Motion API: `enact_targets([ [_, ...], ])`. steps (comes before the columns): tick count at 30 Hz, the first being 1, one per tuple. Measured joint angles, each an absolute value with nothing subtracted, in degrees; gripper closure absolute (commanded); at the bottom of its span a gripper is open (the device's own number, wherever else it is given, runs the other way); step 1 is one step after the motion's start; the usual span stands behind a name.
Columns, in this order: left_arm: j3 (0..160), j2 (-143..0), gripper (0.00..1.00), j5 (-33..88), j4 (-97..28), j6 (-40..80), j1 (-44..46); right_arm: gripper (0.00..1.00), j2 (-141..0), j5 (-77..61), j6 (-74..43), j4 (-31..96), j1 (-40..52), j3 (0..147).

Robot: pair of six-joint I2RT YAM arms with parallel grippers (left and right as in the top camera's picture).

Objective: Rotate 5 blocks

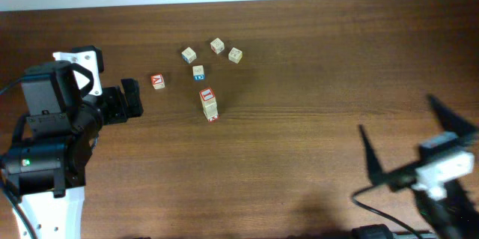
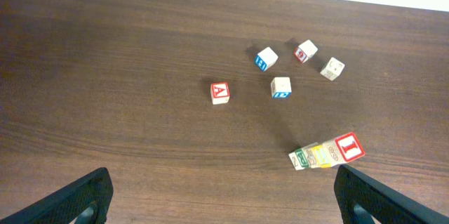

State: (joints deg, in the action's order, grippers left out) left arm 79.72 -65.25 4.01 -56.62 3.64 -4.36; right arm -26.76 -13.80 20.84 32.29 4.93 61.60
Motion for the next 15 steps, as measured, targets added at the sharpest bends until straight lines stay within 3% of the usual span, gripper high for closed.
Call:
enact_targets([
  [6, 79.7, -65.3, 0.01, 4.0, -56.6, 3.6, -4.4, 0.02, -17.5, -16.4, 19.4, 6.9, 4.8, 34.1],
  [15, 79.7, -65.3, 0.01, 4.0, -56.6, 3.6, -4.4, 0.02, -6.3, -15.3, 9.0, -5.1, 1.8, 9.3],
])
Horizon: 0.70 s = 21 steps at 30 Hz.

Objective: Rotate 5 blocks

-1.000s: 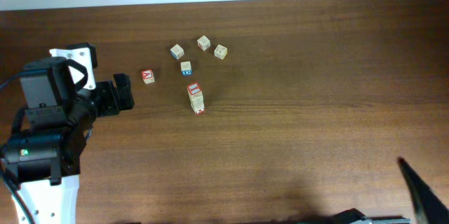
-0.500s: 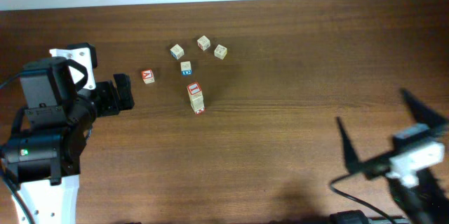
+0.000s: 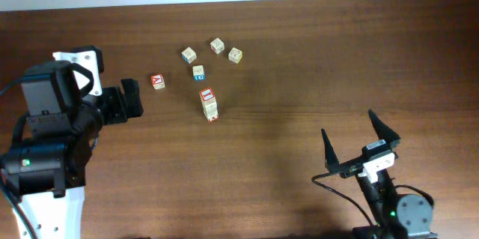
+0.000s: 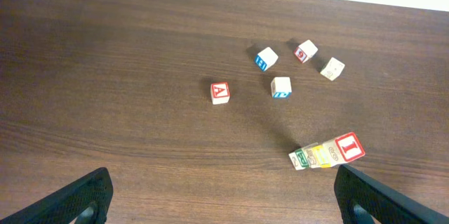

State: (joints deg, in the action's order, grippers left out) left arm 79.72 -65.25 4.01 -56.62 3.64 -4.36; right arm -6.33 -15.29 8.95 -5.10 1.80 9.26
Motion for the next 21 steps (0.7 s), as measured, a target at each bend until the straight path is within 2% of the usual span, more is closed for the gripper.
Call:
enact_targets([
  [6, 79.7, -65.3, 0.01, 4.0, -56.6, 3.6, -4.4, 0.02, -0.9, -11.4, 4.3, -2.9, 1.6, 1.5],
  [10, 79.7, -65.3, 0.01, 4.0, -56.6, 3.6, -4.4, 0.02, -0.9, -9.8, 3.5, 3.6, 1.5, 0.8],
  [21, 79.7, -65.3, 0.01, 4.0, -56.6, 3.6, -4.4, 0.02, -0.8, -8.8, 3.2, 3.6, 1.5, 0.8],
])
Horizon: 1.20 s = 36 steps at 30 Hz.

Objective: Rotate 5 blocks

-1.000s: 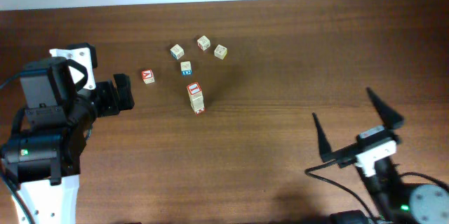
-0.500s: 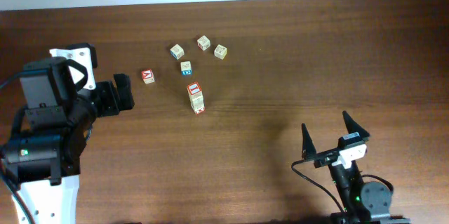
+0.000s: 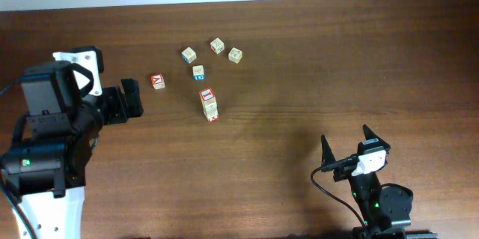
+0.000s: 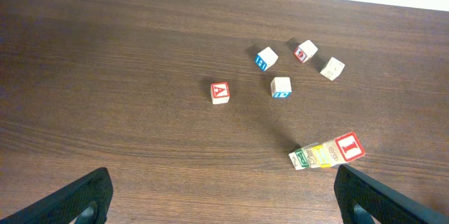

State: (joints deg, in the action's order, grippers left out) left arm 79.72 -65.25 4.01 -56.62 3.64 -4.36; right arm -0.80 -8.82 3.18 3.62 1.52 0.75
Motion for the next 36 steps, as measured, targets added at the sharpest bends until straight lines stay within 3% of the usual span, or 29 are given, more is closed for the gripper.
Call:
enact_targets([
  [20, 78.3, -62.3, 0.01, 2.6, -57.6, 3.3, -4.1, 0.02, -0.8, -8.8, 3.2, 3.6, 1.5, 0.8],
  [28, 44.5, -38.3, 0.01, 3.2, -22.3, -3.9, -2.2, 0.02, -0.8, -8.4, 3.2, 3.6, 1.5, 0.8],
  [36, 17.6, -20.8, 0.01, 3.2, -2.3, -7.9, -2.2, 0.02, -0.8, -8.4, 3.1, 3.7, 1.5, 0.8],
])
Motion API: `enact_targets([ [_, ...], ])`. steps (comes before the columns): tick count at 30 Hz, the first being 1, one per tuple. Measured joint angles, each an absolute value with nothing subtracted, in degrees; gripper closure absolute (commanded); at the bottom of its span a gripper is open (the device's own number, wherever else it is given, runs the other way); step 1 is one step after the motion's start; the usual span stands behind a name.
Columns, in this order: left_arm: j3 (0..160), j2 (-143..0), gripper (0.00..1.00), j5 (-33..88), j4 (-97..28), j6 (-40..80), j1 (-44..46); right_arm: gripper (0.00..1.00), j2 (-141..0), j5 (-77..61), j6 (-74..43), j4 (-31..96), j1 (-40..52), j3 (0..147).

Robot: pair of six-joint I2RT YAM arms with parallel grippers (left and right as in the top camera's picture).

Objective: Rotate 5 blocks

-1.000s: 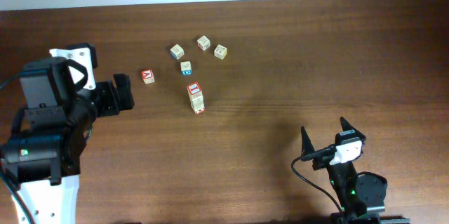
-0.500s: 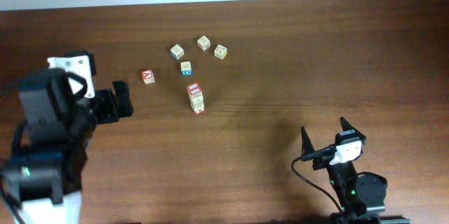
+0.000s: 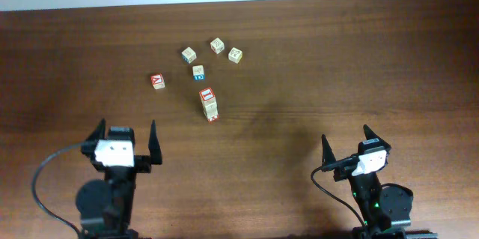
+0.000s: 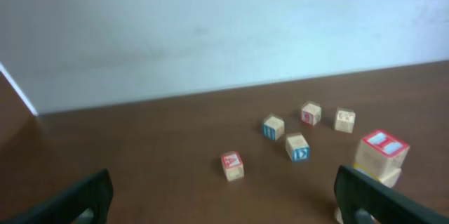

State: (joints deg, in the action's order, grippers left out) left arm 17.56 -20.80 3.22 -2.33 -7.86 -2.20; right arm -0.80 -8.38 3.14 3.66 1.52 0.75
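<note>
Five loose letter blocks lie at the back of the table: a red A block point(image 3: 157, 81) point(image 4: 232, 164), a blue-marked block point(image 3: 188, 55) point(image 4: 273, 126), a red-marked block point(image 3: 217, 45) point(image 4: 311, 114), a pale block point(image 3: 235, 55) point(image 4: 344, 120) and another blue-marked block point(image 3: 198, 72) point(image 4: 297, 146). A stack of blocks with a red-framed top point(image 3: 209, 104) point(image 4: 379, 155) stands just in front of them. My left gripper point(image 3: 126, 140) point(image 4: 223, 206) is open, low at the front left and well short of the blocks. My right gripper point(image 3: 346, 147) is open at the front right.
The brown wooden table point(image 3: 314, 67) ends at a white wall point(image 4: 210, 20) behind the blocks. Both arm bases sit at the front edge, each with a cable trailing beside it.
My left arm was raised at the far left with its camera looking down on the blocks; now it is folded low at the front left, looking level across the table. Right arm and blocks unchanged.
The right arm stood blurred and stretched out at the right edge, then nearer its base, then folded at the front right, where it stays. The left arm held still, raised at the left, and is now folded at the front left. No block has moved.
</note>
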Motion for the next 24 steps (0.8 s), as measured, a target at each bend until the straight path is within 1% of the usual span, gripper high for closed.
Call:
enact_targets([
  [4, 8.4, -14.2, 0.01, 3.2, 2.6, -10.9, -2.2, 0.02, -0.8, -8.4, 3.2, 3.7, 1.5, 0.8],
  [9, 1.6, -6.7, 0.01, 3.2, 2.1, -14.1, -2.2, 0.02, -0.8, -8.4, 3.1, 3.6, 1.5, 0.8],
  [14, 0.9, -3.6, 0.01, 3.1, -4.5, -17.0, -2.2, 0.02, -0.8, -8.4, 3.2, 3.7, 1.5, 0.8],
  [18, 0.9, -0.9, 0.01, 2.9, -4.5, -17.5, -1.9, 0.02, -0.8, -8.4, 3.2, 3.7, 1.5, 0.8],
  [24, 0.9, -0.8, 0.01, 2.9, -4.5, -17.9, -1.8, 0.02, -0.8, -8.4, 3.2, 3.7, 1.5, 0.8],
])
